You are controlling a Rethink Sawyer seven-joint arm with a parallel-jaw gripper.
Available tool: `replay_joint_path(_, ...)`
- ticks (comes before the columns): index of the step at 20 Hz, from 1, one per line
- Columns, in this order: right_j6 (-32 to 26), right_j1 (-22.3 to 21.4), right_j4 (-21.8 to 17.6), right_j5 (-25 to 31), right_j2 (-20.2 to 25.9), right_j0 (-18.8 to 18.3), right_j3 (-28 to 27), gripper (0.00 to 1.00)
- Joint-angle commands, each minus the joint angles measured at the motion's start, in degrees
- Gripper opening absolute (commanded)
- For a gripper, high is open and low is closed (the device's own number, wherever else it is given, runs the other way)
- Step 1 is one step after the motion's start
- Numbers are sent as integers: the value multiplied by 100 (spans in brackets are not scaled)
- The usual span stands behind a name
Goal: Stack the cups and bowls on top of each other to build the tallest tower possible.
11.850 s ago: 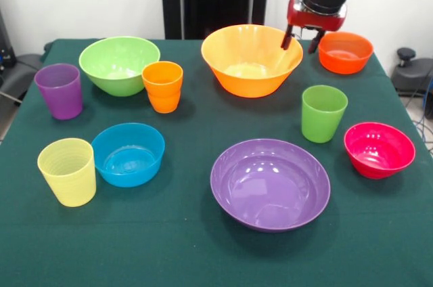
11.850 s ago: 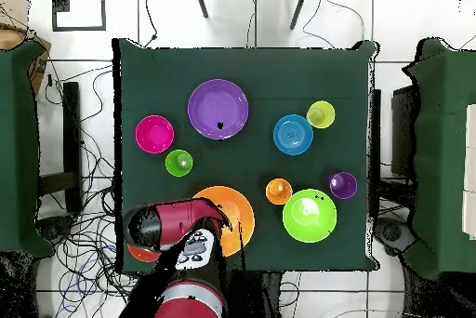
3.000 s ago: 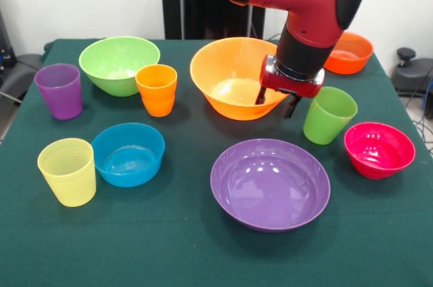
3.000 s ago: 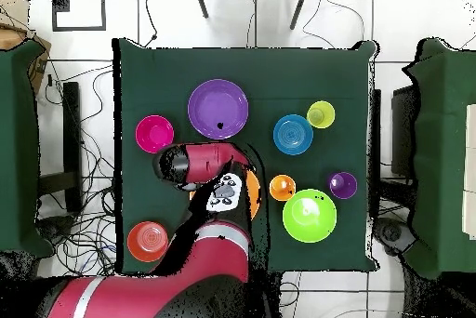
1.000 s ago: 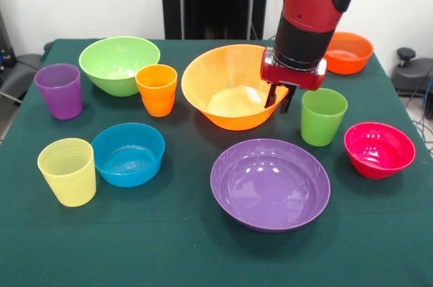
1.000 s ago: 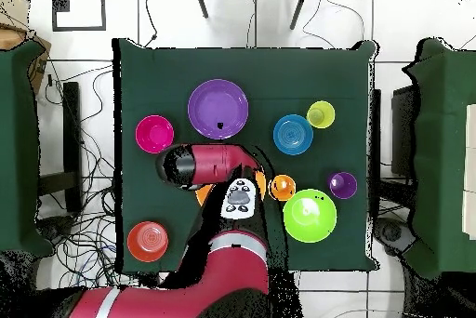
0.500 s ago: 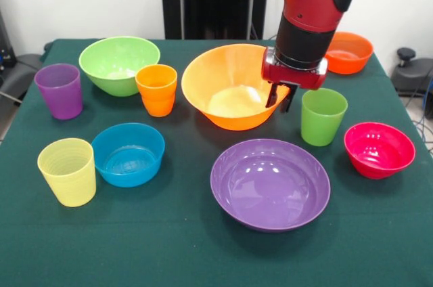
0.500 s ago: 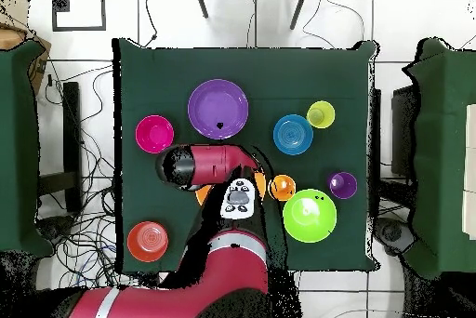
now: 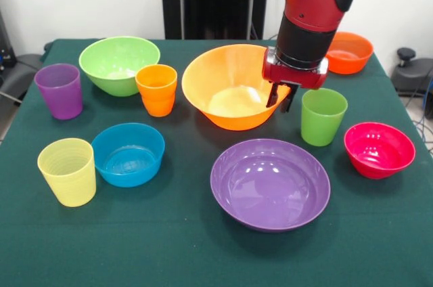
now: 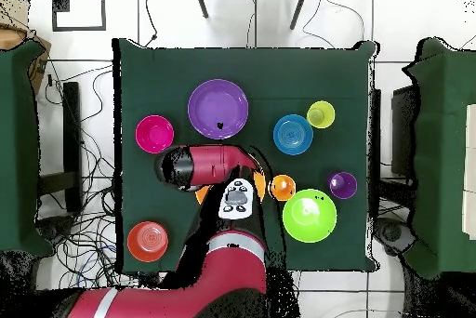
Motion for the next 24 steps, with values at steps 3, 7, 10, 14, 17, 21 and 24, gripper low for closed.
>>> replay_joint_path(3, 43, 253, -349, -167, 585, 68, -23, 0)
replay_joint_path(7, 80, 261, -361, -276, 566, 68, -23, 0)
replay_joint_path(10, 83, 244, -349, -278, 576, 61, -24, 0)
replay_joint_path(14, 103, 241, -341, -323, 584, 49, 3, 0)
replay_joint_path(17, 130, 264, -348, -394, 568, 41, 10, 0)
replay_joint_path(21, 144, 330, -370, -479, 550, 41, -31, 0)
replay_joint_path(24, 82, 330, -357, -483, 630, -18, -10, 0)
